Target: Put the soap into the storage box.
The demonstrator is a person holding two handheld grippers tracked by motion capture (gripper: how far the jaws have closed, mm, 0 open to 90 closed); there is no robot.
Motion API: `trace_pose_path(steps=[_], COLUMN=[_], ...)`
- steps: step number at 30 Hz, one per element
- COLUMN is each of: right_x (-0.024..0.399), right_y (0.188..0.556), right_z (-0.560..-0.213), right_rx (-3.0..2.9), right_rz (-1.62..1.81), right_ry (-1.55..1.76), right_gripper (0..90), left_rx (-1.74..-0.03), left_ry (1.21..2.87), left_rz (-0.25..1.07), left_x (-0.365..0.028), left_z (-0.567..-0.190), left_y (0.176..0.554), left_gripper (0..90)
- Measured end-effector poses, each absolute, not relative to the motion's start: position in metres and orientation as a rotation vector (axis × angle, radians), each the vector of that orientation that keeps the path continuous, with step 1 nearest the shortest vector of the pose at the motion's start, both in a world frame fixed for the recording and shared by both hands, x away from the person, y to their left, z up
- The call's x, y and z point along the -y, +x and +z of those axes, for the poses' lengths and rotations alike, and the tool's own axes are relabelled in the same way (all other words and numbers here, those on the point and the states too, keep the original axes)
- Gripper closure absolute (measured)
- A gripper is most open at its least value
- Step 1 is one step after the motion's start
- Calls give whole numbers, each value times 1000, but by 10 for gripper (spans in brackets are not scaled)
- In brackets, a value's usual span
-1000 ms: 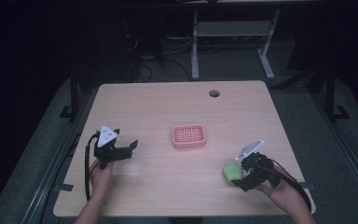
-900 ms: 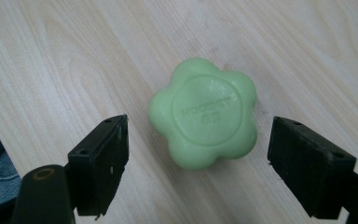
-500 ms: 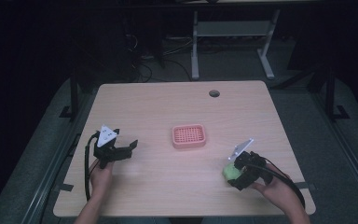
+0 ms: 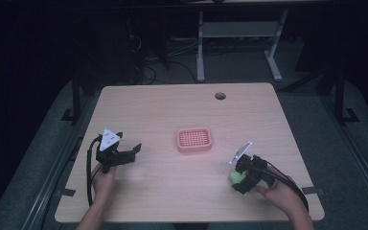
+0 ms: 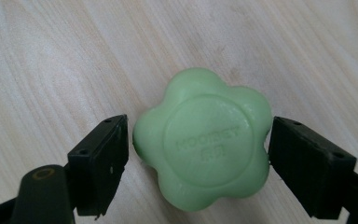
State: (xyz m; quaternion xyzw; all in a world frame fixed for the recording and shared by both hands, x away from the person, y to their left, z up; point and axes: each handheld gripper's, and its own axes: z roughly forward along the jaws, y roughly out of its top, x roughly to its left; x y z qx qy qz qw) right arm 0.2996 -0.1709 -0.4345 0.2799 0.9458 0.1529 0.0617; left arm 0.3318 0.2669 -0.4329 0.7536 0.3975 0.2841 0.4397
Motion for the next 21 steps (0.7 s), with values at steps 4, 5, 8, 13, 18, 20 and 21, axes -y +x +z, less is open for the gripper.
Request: trace_pose_path(steps=[4,5,8,13,18,20,21], right_x=[168,168,166,165,165,165,165], right_y=[301,302,303,304,305,305,305], right_z=[-437,-437,-439,-442,-443,-443,-443], right_rx=[-2871,-2875,-2873,-2882,-2883,-2885,-2886], right_rz=[452,453,446,419,402,396,397], right_ry=[849,844,843,848,853,852,851], right_gripper=[207,210,214,223,245,246,246], left_rx=[-991,-989,-991,-994,-996,-993,-990], left_ry=[1871,1870,1868,1863,1865,1866,1868], left_rz=[704,707,706,705,698,699,702], left_x=[-268,-268,-269,-270,-269,-269,-269], left_z=[-433,-432,-432,-432,-433,-433,-433], left_y=[332,332,332,332,332,332,332], left_gripper=[143,143,143,143,143,143,143])
